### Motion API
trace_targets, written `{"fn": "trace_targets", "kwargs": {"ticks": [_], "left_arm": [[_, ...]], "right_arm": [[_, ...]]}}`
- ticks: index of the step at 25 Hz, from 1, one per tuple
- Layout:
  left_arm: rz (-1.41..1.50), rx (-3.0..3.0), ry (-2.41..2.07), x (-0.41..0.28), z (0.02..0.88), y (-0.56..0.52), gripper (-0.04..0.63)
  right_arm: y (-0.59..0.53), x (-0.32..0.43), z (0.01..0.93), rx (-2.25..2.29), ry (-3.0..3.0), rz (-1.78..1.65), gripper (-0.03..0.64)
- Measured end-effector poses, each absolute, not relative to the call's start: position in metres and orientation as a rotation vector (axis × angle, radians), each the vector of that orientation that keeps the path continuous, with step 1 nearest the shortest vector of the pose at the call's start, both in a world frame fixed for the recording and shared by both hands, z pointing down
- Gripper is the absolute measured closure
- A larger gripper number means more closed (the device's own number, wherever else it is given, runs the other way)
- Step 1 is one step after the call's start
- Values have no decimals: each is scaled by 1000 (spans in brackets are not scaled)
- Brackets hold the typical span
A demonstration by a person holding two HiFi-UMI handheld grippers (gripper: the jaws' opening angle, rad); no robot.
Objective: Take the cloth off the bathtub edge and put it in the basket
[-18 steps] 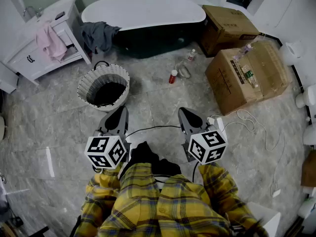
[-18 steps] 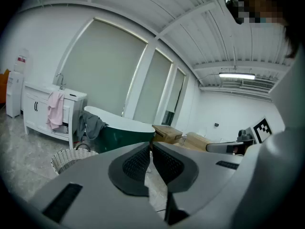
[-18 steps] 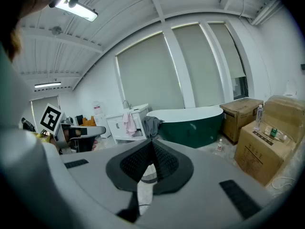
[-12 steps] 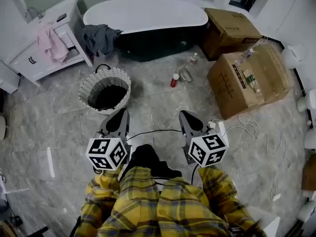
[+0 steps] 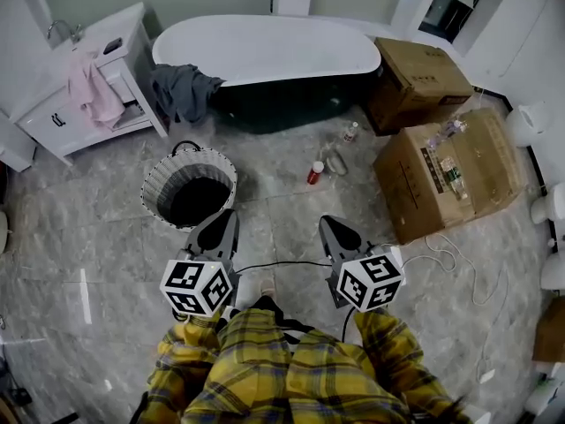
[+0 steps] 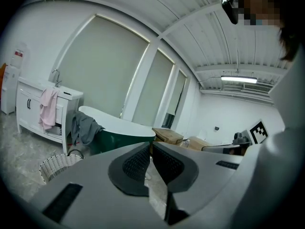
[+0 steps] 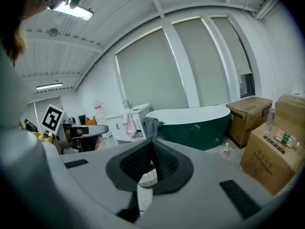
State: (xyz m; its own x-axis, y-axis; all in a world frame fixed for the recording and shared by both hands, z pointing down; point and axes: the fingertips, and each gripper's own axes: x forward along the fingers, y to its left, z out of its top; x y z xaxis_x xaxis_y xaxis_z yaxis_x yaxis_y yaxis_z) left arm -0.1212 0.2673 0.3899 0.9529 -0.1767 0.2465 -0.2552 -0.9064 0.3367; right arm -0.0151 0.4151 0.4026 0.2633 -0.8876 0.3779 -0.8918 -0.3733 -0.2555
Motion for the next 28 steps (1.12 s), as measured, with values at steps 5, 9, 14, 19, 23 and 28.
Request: {"fn": "trace_targets", "kwargs": {"ticks": [5, 9, 14, 19, 23, 28], "left_arm": [[309, 2713, -341, -101, 396, 236, 563], [293, 2693, -370, -89, 396, 205, 563], [286, 2694, -397, -84, 396, 176, 563], [269, 2681, -465, -91, 396, 149, 563], [256, 2670, -529, -96, 396, 130, 563], [245, 2644, -629, -101, 400, 106, 563]], "right_arm": [[377, 10, 398, 2458, -1783, 721, 591], [340, 22, 397, 2404, -1819, 704, 590], [297, 28, 399, 2345, -1916, 700, 588], [260, 31, 402, 2279, -1984, 719, 509], [233, 35, 403, 2227, -2020, 715, 509], [197, 47, 407, 2160, -2069, 708, 509]]}}
